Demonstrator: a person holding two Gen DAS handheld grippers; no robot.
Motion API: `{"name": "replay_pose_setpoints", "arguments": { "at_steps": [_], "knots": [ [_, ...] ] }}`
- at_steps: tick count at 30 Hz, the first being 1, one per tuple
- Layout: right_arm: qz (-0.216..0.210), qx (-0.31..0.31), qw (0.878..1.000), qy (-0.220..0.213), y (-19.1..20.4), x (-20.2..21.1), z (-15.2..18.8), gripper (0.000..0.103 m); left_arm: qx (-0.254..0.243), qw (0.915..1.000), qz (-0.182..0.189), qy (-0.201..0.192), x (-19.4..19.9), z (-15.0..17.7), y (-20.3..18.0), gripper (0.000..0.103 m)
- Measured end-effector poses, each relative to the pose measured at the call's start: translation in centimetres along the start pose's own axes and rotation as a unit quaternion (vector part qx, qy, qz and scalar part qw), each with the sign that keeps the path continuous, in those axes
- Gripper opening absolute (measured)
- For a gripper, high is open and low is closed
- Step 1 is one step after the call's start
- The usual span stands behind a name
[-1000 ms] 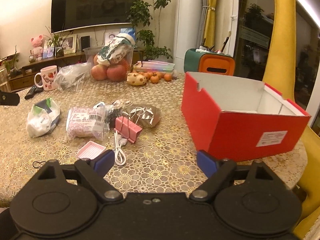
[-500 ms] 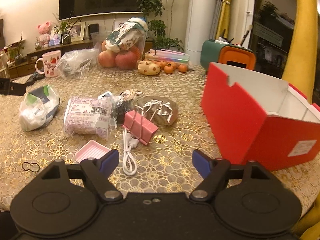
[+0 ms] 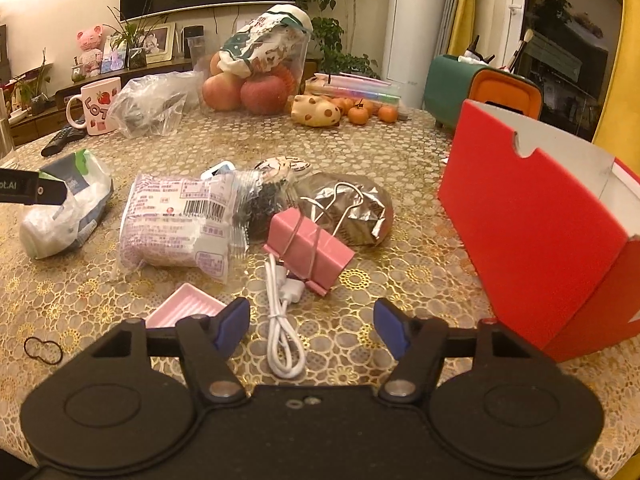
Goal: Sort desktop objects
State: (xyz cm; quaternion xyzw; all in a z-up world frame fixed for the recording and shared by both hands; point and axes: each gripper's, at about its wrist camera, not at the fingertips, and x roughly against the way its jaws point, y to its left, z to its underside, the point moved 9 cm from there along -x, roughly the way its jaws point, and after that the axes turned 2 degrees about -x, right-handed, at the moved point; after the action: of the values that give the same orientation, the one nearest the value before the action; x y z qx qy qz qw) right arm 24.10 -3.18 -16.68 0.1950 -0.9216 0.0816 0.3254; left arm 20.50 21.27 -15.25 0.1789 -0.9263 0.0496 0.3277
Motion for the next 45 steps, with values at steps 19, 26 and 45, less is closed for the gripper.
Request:
{"name": "replay_pose_setpoints", "arguments": {
  "at_steps": [19,26,45],
  "knots": [
    [-0.012,-0.011,1.000,-0.006,0.6,-0.8,-0.2,0.062,-0.013,0.9985,-0.005,0.054,-4.4,1.5,0.3,0.103],
    [-0.017,-0.014,1.000,-0.006,0.7,-0.7,-0.2,0.051,-0.015,0.9982,0.018,0.054,-4.2,1.5,-0.3,0.073],
    [-0.029,0.004,1.000,-0.012,0.7,1.0,-0.5,0.010,0.010,0.9986,0.021,0.048,-1.4,1.4,0.0,0.052]
  ]
}}
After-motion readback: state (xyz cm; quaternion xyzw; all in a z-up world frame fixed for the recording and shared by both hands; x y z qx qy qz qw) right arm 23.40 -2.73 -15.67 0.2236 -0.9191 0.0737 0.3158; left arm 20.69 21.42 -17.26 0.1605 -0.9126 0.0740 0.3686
